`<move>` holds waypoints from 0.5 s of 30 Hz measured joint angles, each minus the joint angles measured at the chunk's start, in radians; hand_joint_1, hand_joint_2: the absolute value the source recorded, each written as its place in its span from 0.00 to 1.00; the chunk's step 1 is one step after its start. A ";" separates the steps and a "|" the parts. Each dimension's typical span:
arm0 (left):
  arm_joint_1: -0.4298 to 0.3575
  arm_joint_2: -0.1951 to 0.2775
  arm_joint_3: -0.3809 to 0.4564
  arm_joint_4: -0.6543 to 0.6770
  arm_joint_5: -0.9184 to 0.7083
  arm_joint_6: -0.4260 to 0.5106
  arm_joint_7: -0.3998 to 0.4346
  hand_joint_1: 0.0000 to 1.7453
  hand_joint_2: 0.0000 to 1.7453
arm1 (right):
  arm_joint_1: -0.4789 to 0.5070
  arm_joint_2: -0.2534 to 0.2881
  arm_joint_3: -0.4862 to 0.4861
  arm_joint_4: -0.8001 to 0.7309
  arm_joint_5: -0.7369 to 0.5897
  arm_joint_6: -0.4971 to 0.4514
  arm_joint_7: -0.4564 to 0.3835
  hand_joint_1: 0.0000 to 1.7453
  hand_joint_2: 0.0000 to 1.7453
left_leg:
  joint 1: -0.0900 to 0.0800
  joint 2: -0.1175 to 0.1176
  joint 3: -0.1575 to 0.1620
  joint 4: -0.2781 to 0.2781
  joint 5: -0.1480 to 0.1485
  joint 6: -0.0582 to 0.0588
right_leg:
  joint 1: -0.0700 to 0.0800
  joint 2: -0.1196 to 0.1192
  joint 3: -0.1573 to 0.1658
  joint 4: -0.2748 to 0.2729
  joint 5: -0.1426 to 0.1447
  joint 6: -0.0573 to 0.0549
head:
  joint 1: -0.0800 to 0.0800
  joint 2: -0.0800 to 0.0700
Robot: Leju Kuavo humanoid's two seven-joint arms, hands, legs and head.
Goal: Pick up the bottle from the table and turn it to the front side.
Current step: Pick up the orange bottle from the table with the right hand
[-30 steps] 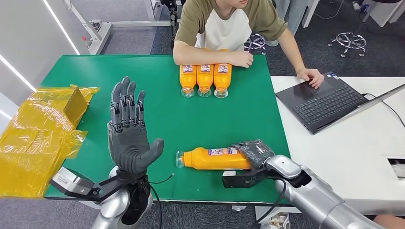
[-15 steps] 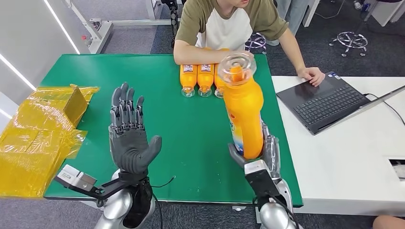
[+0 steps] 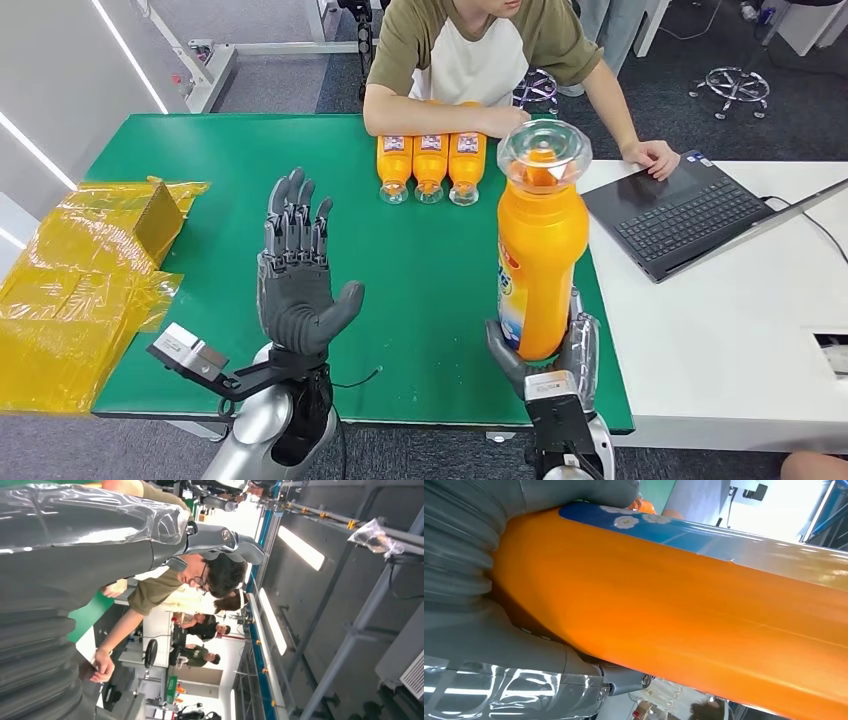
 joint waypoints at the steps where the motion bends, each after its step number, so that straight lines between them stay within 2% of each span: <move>1: -0.002 0.000 -0.002 0.003 0.010 -0.020 0.003 0.00 1.00 | 0.000 0.000 0.000 0.000 0.013 0.006 0.012 1.00 1.00 | 0.000 0.000 0.000 0.000 0.000 0.000 | 0.000 0.000 0.000 0.000 0.000 0.000 | 0.000 0.000; 5: -0.015 0.004 -0.021 0.013 0.036 -0.148 0.034 0.00 1.00 | -0.004 -0.003 0.004 0.000 0.123 0.080 0.105 1.00 1.00 | 0.000 0.000 0.000 0.000 0.000 0.000 | 0.000 0.000 0.000 0.000 0.000 0.000 | 0.000 0.000; 9: -0.028 0.010 -0.038 0.021 0.037 -0.280 0.054 0.00 1.00 | -0.008 -0.017 0.020 0.002 0.246 0.228 0.213 1.00 1.00 | 0.000 0.000 0.000 0.000 0.000 0.000 | 0.000 0.000 0.000 0.000 0.000 0.000 | 0.000 0.000; 15: -0.029 0.016 -0.036 0.024 0.026 -0.376 0.070 0.00 1.00 | -0.020 -0.048 0.028 -0.001 0.366 0.372 0.280 1.00 1.00 | 0.000 0.000 0.000 0.000 0.000 0.000 | 0.000 0.000 0.000 0.000 0.000 0.000 | 0.000 0.000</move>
